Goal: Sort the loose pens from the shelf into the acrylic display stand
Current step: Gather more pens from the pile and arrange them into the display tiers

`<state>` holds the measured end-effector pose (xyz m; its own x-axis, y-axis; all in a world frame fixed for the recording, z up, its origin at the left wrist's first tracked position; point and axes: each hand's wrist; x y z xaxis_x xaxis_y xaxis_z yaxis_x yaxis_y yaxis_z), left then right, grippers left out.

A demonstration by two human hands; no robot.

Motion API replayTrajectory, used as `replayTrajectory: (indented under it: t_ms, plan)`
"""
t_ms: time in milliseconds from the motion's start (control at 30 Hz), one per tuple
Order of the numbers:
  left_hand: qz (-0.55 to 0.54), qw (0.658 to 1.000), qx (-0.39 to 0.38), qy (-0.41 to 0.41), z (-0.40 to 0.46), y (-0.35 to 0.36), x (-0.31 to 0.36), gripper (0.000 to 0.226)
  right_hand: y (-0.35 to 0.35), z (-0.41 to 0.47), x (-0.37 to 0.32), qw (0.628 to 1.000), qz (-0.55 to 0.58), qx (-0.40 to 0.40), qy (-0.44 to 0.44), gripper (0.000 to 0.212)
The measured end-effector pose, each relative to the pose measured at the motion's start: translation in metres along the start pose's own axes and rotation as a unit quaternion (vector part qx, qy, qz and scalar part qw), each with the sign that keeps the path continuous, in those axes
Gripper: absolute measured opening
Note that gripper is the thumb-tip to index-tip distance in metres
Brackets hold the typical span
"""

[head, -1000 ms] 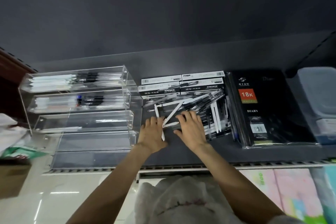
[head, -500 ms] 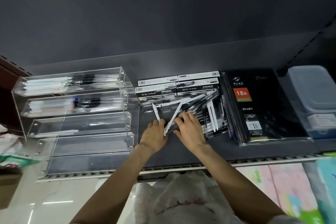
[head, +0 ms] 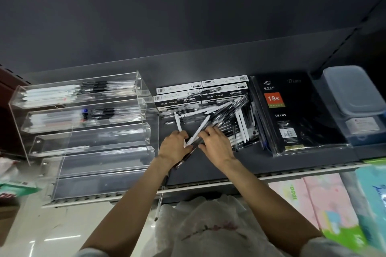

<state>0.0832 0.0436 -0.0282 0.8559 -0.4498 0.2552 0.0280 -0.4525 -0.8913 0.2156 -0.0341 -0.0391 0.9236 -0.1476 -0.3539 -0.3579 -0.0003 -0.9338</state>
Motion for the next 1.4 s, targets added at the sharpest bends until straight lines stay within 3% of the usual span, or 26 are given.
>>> replayTrajectory:
  t_ms: [333,733,833,933,1033,1200,1400]
  plan:
    - [0.014,1.000,-0.011,0.014,0.003,-0.002,0.000,0.046,0.001,0.000,0.000,1.000,-0.007,0.002,0.000,0.037]
    - [0.015,0.999,-0.047,0.018,0.009,-0.009,-0.003,0.070,0.007,-0.004,0.003,0.998,-0.018,0.053,-0.005,0.034]
    - [0.030,0.998,-0.051,0.037,0.009,-0.010,-0.010,0.064,0.008,-0.010,-0.002,0.990,0.032,0.082,-0.114,0.022]
    - [0.032,0.996,-0.069,0.041,0.013,-0.012,-0.014,0.057,0.013,-0.017,-0.017,0.957,0.057,0.021,-0.285,0.017]
    - [0.020,0.997,-0.070,0.037,0.014,-0.014,-0.017,0.052,0.027,-0.017,-0.035,0.936,0.039,-0.030,-0.348,0.026]
    - [0.025,0.997,-0.067,0.036,0.015,-0.015,-0.021,0.055,0.035,-0.010,-0.043,0.935,0.020,-0.045,-0.352,0.017]
    - [0.042,0.999,-0.027,0.004,0.014,-0.012,-0.017,0.083,0.025,-0.008,-0.005,0.968,0.046,-0.021,-0.247,0.019]
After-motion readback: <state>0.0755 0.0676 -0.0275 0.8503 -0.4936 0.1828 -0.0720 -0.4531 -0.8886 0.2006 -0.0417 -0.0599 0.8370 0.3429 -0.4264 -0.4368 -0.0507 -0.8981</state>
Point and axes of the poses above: each hand's wrist, its own z-axis towards the middle knuckle, its own y-axis out of the palm, x = y × z, and after that the axes turned 2 degrees about z, right-handed
